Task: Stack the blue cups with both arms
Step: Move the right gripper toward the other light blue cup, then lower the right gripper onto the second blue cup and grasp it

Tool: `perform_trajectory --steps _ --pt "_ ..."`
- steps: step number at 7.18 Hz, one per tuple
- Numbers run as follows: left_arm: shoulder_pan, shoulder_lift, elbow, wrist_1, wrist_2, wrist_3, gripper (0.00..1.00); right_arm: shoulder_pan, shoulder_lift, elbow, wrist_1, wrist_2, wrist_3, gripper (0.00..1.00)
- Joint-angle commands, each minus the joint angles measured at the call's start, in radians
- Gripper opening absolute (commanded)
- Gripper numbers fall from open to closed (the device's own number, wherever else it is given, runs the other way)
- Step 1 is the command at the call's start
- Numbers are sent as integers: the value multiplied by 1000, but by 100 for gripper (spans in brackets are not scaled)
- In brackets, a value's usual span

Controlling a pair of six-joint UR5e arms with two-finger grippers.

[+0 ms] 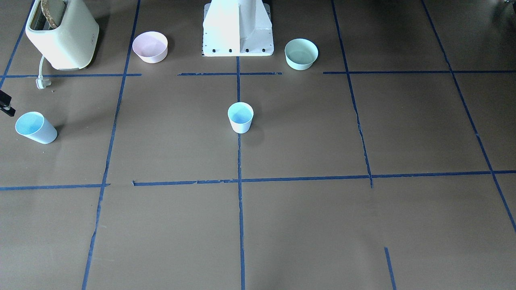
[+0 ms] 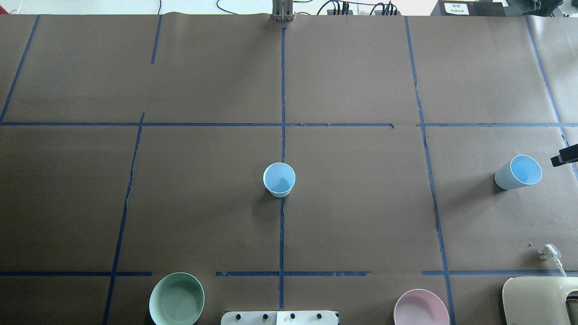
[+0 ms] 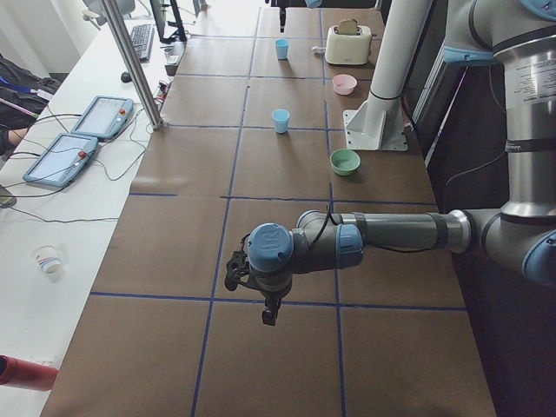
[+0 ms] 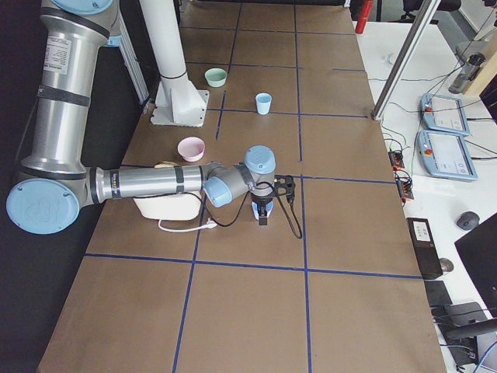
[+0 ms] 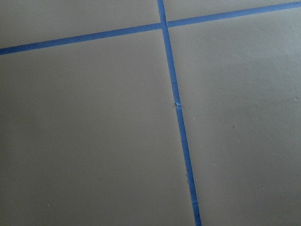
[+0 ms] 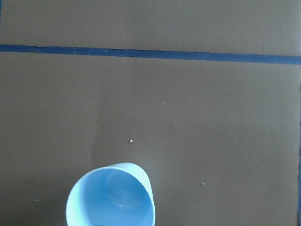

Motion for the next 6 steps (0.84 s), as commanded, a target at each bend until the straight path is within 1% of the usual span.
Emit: perform_trajectory --steps 1,4,5,6 --pt "0 0 -2 0 0 0 100 -46 22 -40 20 -40 36 100" --pt "0 -1 -5 0 0 0 100 -86 48 -135 58 -40 35 99" --pt "0 -1 -7 0 0 0 100 -92 78 -165 61 -38 40 79" --pt "0 -1 -8 0 0 0 100 -92 88 -176 61 -37 39 24"
